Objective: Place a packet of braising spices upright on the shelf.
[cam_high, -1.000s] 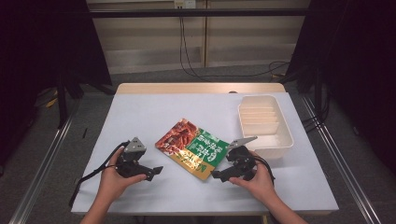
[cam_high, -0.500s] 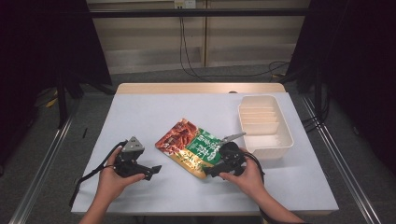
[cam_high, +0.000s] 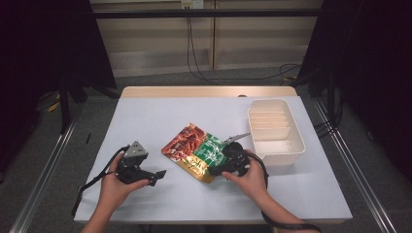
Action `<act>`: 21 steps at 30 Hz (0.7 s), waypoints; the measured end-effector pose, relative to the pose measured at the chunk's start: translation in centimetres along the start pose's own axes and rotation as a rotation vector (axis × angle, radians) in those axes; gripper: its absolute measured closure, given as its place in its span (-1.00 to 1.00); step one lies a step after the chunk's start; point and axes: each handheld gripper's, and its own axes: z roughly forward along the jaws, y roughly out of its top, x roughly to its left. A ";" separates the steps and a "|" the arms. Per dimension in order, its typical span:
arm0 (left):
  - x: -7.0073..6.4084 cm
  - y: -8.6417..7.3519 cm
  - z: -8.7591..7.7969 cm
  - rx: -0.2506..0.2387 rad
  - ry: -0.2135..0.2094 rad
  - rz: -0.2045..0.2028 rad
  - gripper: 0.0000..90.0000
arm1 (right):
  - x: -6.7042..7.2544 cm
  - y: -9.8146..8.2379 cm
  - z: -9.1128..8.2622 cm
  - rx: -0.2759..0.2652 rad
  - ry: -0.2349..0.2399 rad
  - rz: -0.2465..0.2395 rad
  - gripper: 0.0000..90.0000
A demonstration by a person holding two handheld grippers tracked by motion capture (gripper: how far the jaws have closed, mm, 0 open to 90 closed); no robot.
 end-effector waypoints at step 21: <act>0.2 0.0 -0.5 -0.022 0.028 -0.006 -0.87 | 0.4 1.5 -0.3 0.051 -0.060 -0.005 0.76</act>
